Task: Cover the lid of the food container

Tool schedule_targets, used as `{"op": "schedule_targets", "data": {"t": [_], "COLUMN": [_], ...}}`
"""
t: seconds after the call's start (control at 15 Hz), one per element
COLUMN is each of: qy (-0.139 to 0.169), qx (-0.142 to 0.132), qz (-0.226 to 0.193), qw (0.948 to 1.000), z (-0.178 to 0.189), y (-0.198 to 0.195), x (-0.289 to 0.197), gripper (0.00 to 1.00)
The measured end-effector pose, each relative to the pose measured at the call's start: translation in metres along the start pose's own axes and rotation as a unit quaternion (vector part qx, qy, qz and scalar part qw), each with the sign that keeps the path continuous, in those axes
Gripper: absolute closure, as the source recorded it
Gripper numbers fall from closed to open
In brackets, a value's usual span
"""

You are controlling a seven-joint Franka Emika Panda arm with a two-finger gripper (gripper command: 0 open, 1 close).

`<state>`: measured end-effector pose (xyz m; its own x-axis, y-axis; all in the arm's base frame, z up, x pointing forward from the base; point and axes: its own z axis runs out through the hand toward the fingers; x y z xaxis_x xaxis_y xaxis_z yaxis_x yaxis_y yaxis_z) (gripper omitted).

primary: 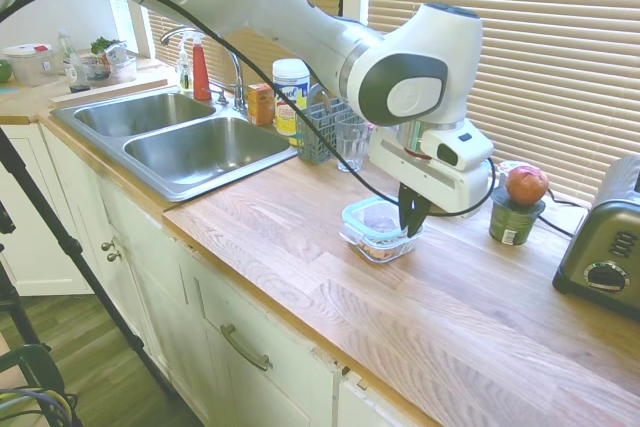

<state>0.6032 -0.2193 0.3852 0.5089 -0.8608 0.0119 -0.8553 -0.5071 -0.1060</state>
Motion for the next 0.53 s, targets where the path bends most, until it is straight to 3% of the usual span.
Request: {"op": "schedule_targets", "data": {"t": [0.07,0.53], "qy": [-0.002,-0.004], "qx": [-0.002,-0.005], "qz": [0.002,0.001], "qw": [1.0,1.0], "z": [0.0034,0.0065], "y": [-0.0011,-0.0053], "x": [0.0008,-0.0001], "gripper": [0.0,0.0]}}
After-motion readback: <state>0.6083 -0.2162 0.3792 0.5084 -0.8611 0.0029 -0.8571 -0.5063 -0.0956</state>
